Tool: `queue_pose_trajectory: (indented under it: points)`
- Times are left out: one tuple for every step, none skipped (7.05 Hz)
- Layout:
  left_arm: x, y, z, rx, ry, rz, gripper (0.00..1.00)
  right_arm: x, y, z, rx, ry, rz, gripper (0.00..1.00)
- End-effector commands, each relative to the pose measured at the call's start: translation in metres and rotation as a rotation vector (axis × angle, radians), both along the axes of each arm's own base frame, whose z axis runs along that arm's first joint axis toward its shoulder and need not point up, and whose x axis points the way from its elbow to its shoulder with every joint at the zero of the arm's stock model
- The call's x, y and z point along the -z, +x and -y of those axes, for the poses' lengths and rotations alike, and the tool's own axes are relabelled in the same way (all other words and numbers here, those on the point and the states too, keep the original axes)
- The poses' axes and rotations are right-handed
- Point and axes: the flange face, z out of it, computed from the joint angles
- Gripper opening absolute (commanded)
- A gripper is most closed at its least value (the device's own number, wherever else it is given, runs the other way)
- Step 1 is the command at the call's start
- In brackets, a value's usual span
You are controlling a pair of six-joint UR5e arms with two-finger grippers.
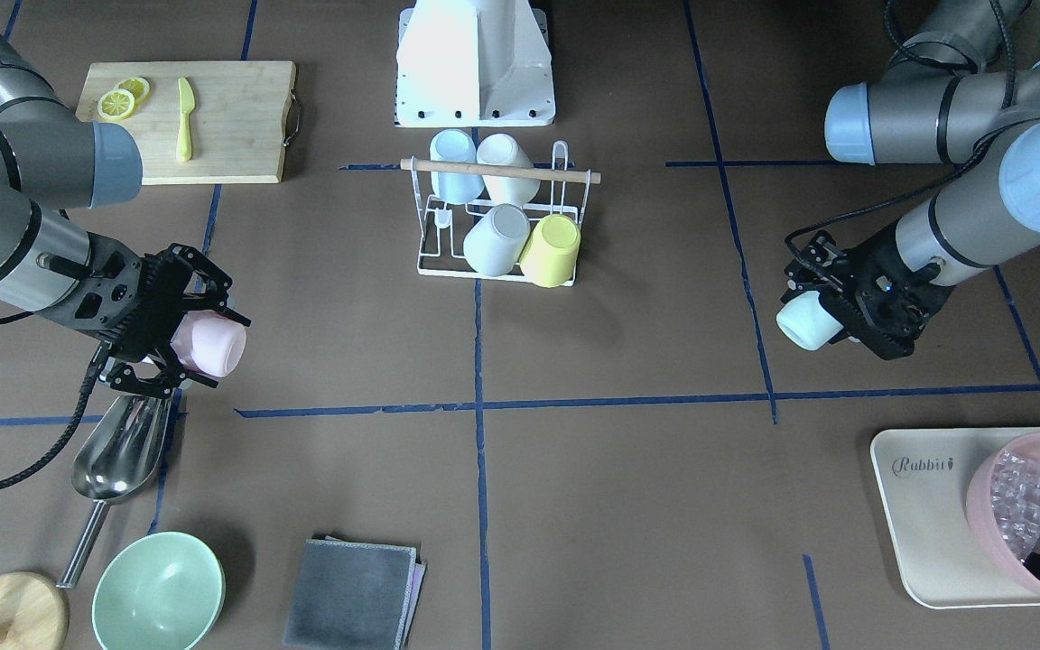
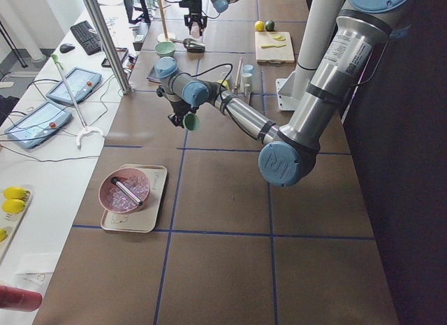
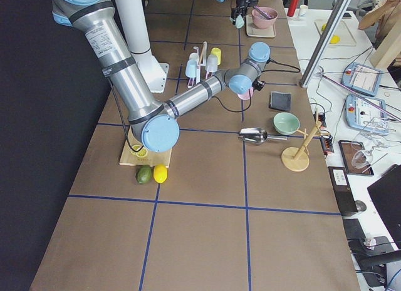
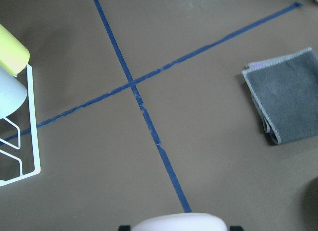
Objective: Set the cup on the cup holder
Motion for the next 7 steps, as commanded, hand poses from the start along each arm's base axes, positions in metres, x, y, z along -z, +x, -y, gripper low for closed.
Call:
queue_pose_trajectory:
  points:
    - [0.049,-0.012,-0.038,0.063,0.132,-0.146,0.06,0.022,0.004,-0.006,-0.077,0.11,0.117,0.0]
    - [0.063,-0.018,-0.047,0.09,0.206,-0.227,0.06,0.035,-0.005,-0.017,-0.119,0.106,0.192,0.0]
    - [0.084,-0.025,-0.056,0.151,0.258,-0.302,0.06,0.045,-0.019,-0.031,-0.163,0.111,0.271,0.0]
    - [0.093,-0.015,-0.067,0.208,0.365,-0.36,0.06,0.052,-0.031,-0.044,-0.192,0.107,0.347,0.0]
    - [0.101,0.0,-0.081,0.25,0.467,-0.407,0.07,0.059,-0.043,-0.058,-0.206,0.087,0.422,0.0]
    - [0.1,0.012,-0.095,0.296,0.542,-0.454,0.08,0.068,-0.054,-0.075,-0.223,0.06,0.523,0.0]
    - [0.098,0.028,-0.127,0.323,0.6,-0.508,0.08,0.075,-0.065,-0.093,-0.248,0.016,0.642,0.0]
